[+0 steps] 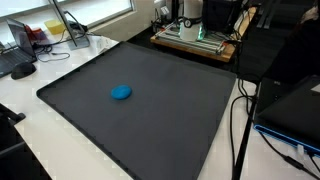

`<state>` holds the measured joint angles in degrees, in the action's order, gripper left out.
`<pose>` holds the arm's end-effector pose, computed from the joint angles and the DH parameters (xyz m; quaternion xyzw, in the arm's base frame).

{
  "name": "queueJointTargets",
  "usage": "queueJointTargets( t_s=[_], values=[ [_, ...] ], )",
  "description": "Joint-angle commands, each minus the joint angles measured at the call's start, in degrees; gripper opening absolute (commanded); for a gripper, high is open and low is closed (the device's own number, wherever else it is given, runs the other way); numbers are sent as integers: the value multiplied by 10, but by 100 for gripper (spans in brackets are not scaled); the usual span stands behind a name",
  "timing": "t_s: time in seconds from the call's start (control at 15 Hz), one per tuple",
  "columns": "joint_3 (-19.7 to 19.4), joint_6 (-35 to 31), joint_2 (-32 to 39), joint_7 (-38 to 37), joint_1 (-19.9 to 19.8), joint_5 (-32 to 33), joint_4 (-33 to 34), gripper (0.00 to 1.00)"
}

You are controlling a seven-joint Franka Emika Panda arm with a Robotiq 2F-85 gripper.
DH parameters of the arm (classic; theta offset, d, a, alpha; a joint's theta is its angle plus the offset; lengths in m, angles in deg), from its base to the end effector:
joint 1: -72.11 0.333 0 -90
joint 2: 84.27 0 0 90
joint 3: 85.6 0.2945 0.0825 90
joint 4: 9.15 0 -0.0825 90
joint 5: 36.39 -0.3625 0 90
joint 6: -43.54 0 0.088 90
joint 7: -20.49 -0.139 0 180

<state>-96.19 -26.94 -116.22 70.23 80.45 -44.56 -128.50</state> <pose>0.3180 -0.0037 0.5671 -0.8843 -0.4264 0.0852 0.1704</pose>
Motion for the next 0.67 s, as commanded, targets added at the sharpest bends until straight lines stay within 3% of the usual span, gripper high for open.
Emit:
queueJointTargets(
  t_s=[0.0,0.07,0.27,0.33,0.47,0.6],
  values=[
    [-7,32,17,35,-16,1,29,43],
    [-8,35,18,39,-19,1,32,36],
    [-14,43,22,52,-31,4,38,36],
    [-16,46,23,54,-35,5,40,39],
    [-18,50,24,59,-41,5,42,56],
    [-19,54,27,63,-46,3,45,59]
  ],
)
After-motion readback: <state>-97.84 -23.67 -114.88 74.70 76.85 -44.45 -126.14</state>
